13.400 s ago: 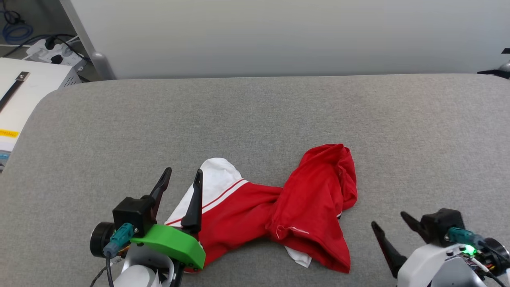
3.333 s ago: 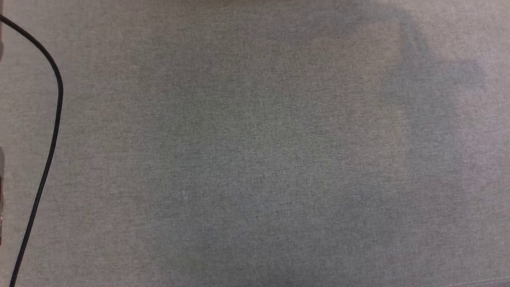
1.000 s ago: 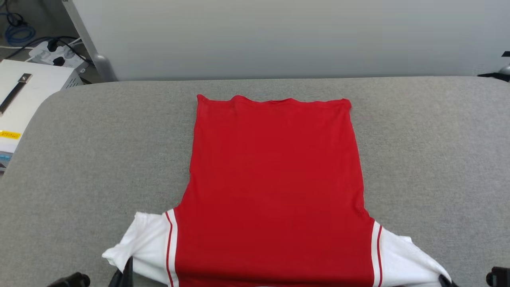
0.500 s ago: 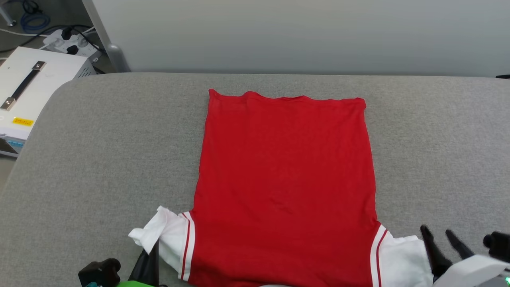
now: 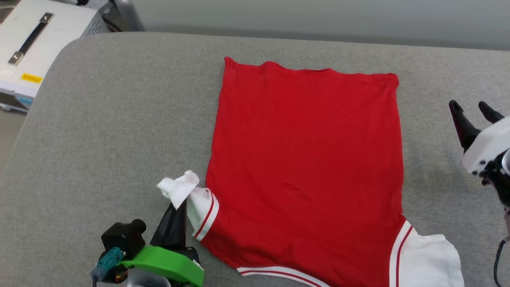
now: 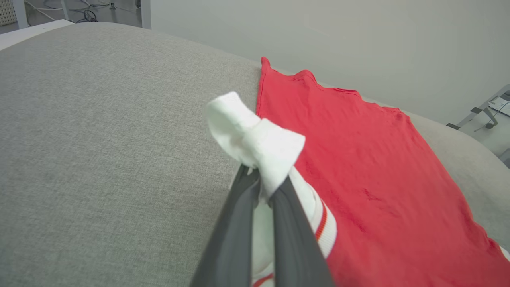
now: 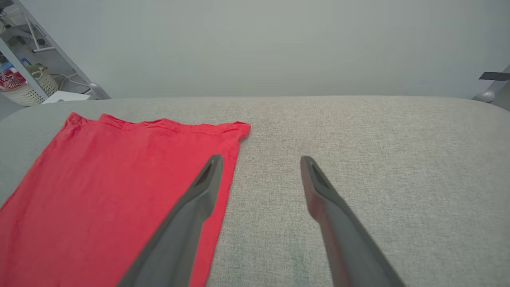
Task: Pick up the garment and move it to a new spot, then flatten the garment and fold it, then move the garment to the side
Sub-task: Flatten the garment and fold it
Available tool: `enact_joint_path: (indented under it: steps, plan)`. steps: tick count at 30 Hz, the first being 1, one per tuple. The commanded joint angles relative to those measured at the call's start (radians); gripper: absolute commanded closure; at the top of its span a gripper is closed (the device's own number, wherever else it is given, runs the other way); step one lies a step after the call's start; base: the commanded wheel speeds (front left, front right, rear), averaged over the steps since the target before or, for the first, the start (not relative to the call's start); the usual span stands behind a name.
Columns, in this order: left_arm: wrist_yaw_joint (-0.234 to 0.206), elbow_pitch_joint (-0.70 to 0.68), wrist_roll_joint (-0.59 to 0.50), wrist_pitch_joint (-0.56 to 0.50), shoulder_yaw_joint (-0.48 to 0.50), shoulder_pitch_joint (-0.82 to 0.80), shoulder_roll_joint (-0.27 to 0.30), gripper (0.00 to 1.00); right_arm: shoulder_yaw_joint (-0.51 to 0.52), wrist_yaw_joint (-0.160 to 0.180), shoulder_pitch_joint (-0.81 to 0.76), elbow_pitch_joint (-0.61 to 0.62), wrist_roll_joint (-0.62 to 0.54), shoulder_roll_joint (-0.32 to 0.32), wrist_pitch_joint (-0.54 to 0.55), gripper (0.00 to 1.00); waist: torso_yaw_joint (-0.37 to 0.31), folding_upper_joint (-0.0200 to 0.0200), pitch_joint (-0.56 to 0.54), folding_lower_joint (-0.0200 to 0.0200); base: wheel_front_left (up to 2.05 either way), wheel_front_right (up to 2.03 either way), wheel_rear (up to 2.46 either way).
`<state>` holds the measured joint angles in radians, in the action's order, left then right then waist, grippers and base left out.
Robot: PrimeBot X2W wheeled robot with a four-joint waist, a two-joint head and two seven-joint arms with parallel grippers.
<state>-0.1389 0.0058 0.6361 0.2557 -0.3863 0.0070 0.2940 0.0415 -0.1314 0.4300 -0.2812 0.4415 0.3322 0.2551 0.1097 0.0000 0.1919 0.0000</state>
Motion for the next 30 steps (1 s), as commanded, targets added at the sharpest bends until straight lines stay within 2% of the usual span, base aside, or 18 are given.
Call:
enact_joint_path:
  steps: [1,9,15,22,23,24,26,27,28,29,30]
  plan:
    - [0.01,-0.004,-0.019,0.006,-0.003,-0.03,-0.007,1.0,-0.021,0.001,0.052,-0.036,0.019,0.021,0.047,0.0,0.068,0.0,0.079,0.0,0.0,0.0,0.0]
    - [0.052,-0.008,-0.059,0.006,-0.021,-0.119,-0.045,1.0,-0.132,0.001,0.371,-0.237,0.072,0.13,0.285,0.0,0.148,0.0,0.201,0.0,0.0,0.0,0.0]
    - [0.08,-0.014,-0.088,0.006,-0.034,-0.169,-0.083,1.0,-0.181,0.001,0.523,-0.376,0.088,0.144,0.367,0.0,0.191,0.0,0.27,0.0,0.0,0.0,0.0]
    - [0.103,-0.001,-0.105,0.006,-0.03,-0.182,-0.12,1.0,-0.247,0.001,0.569,-0.524,0.112,0.124,0.443,0.0,0.209,0.0,0.31,0.0,0.0,0.0,0.0]
    - [0.107,0.002,-0.108,0.006,-0.026,-0.182,-0.125,1.0,-0.271,0.001,0.558,-0.551,0.112,0.122,0.485,0.0,0.208,0.0,0.311,0.0,0.0,0.0,0.0]
    - [0.112,0.01,-0.114,0.006,-0.021,-0.182,-0.131,1.0,-0.312,0.001,0.537,-0.605,0.108,0.128,0.589,0.0,0.21,0.0,0.31,0.0,0.0,0.0,0.0]
    - [0.119,0.016,-0.121,0.006,-0.017,-0.185,-0.133,1.0,-0.314,0.001,0.532,-0.645,0.116,0.128,0.659,0.0,0.21,0.0,0.308,0.0,0.0,0.0,0.0]
    - [0.121,0.018,-0.125,0.006,-0.013,-0.187,-0.133,1.0,-0.313,0.001,0.534,-0.657,0.117,0.128,0.679,0.17,0.21,0.0,0.306,0.0,0.0,0.0,0.0]
    - [0.123,0.019,-0.131,0.006,-0.009,-0.19,-0.131,1.0,-0.312,0.001,0.537,-0.666,0.117,0.127,0.693,0.76,0.208,0.0,0.304,0.0,0.0,0.0,0.0]
    - [0.125,0.02,-0.134,0.006,-0.006,-0.191,-0.131,1.0,-0.311,0.001,0.541,-0.668,0.116,0.127,0.697,1.0,0.207,0.0,0.302,0.0,0.0,0.0,0.0]
    - [0.126,0.022,-0.138,0.006,-0.003,-0.192,-0.13,1.0,-0.308,0.001,0.547,-0.669,0.115,0.127,0.696,1.0,0.205,0.0,0.299,0.0,0.0,0.0,0.0]
